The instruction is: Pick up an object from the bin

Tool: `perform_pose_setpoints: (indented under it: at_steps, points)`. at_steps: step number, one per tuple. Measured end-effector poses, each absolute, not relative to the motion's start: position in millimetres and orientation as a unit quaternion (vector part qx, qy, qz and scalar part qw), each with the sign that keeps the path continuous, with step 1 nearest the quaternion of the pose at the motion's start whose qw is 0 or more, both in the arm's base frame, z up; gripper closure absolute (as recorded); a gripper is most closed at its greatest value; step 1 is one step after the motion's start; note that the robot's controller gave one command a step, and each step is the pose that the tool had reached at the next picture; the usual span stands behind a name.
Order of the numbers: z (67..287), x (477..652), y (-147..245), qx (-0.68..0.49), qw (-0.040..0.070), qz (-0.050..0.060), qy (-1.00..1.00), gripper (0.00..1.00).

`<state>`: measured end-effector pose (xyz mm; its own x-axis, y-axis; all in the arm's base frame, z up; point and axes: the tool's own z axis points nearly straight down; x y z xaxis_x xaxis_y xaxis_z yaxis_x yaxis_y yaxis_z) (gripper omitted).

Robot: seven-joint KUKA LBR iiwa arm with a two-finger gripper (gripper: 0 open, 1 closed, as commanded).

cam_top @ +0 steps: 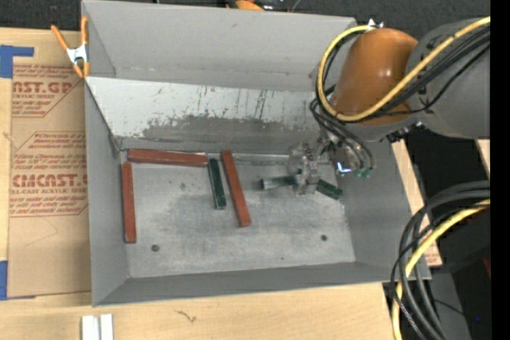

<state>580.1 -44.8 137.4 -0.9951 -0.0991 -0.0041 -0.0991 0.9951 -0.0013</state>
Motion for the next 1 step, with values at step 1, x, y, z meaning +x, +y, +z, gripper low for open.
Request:
perform_pose_setpoints:
  at_steps: [1]
  points:
    - [164.4, 581.2, -44.6, -0.05, 0.003, -0.001, 0.999, 1.0]
